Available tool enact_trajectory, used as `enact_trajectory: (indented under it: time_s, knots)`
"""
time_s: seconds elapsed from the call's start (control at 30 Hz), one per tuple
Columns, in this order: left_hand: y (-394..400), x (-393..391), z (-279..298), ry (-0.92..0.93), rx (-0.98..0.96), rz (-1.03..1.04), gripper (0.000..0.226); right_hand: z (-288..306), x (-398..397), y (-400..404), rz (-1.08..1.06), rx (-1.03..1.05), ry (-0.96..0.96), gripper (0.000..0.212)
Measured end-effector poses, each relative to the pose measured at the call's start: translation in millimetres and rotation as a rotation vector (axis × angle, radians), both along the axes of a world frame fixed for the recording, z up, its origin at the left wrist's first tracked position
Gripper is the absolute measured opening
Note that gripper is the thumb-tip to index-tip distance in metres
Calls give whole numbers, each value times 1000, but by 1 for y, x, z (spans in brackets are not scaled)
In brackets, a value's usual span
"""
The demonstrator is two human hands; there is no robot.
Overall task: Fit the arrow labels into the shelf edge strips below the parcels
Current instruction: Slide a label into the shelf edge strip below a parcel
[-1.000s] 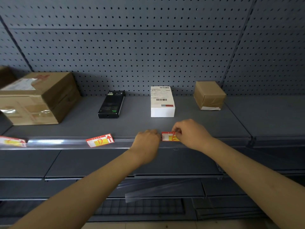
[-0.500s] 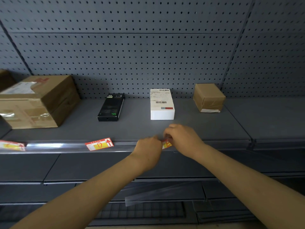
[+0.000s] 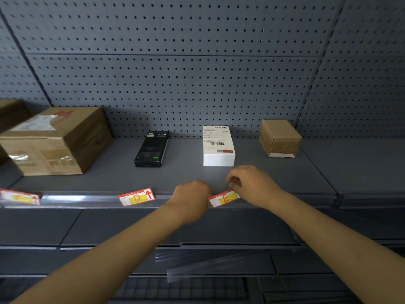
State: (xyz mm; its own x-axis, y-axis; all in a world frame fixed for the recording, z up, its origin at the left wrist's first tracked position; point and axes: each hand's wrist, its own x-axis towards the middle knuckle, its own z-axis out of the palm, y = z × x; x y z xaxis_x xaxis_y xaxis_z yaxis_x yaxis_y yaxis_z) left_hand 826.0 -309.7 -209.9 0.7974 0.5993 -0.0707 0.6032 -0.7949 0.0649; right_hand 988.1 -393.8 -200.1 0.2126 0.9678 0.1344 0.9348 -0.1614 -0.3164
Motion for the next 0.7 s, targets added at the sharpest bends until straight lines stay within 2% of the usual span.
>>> enact_trajectory:
  time_s: [0.13, 0.27, 0.4, 0.53, 0.7]
  knots:
    - [8, -8, 21, -94, -35, 15, 35, 13, 4, 4, -33, -24, 28, 14]
    - [26, -27, 45, -139, 37, 50, 38, 22, 1, 17, -22, -109, -4, 23]
    - [46, -65, 62, -175, 77, 168, 39, 29, -17, 41, 39, -119, -45, 26]
    - [63, -121, 73, -192, 133, 277, 41, 42, -59, 77, 125, -116, -71, 26]
    - [87, -218, 81, -196, 165, 412, 39, 54, -149, 132, 269, -71, -40, 24]
